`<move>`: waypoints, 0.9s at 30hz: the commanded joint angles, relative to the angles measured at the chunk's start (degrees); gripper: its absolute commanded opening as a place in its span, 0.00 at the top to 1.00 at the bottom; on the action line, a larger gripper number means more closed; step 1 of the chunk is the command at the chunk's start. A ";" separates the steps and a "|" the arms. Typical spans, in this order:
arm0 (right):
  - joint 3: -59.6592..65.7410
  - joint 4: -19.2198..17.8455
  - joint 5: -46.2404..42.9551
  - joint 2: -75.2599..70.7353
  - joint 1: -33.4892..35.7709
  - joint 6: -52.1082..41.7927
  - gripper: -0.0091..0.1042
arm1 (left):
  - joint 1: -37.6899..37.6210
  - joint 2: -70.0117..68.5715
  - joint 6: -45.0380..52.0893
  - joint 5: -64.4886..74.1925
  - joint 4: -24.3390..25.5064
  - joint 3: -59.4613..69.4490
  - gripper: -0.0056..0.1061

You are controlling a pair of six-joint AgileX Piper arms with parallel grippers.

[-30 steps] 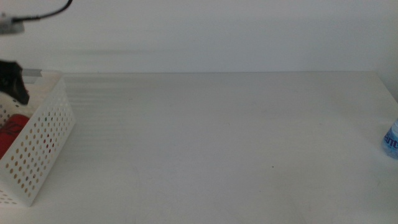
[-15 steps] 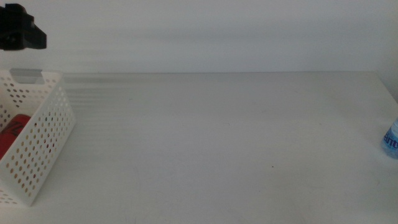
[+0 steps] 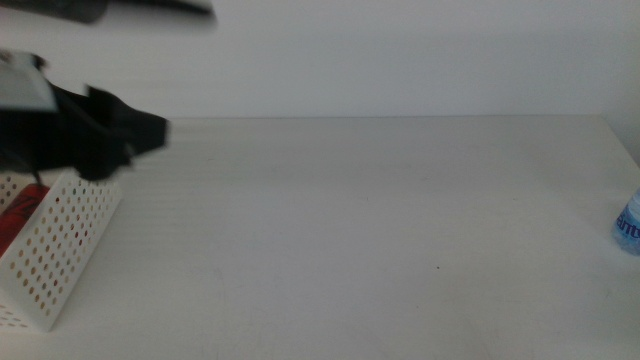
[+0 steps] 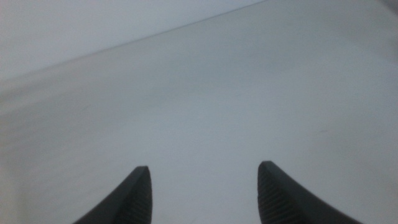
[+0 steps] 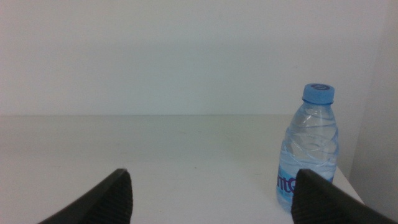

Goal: Use arms to grab the bottles and put them into the dustbin to the left of the table.

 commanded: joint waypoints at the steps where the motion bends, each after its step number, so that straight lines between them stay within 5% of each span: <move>1: -0.44 -0.58 -4.41 -1.57 -0.39 -0.71 0.33 | -5.75 -2.81 -1.51 -9.03 0.40 1.85 0.48; 10: -0.44 -0.58 -4.41 -1.57 -0.39 -0.71 0.33 | -19.53 -8.56 -27.26 -20.46 23.56 14.03 0.48; 27: -0.44 -0.58 -4.41 -1.57 -0.39 -0.71 0.33 | -21.85 -20.67 -29.29 -24.57 23.60 22.21 0.48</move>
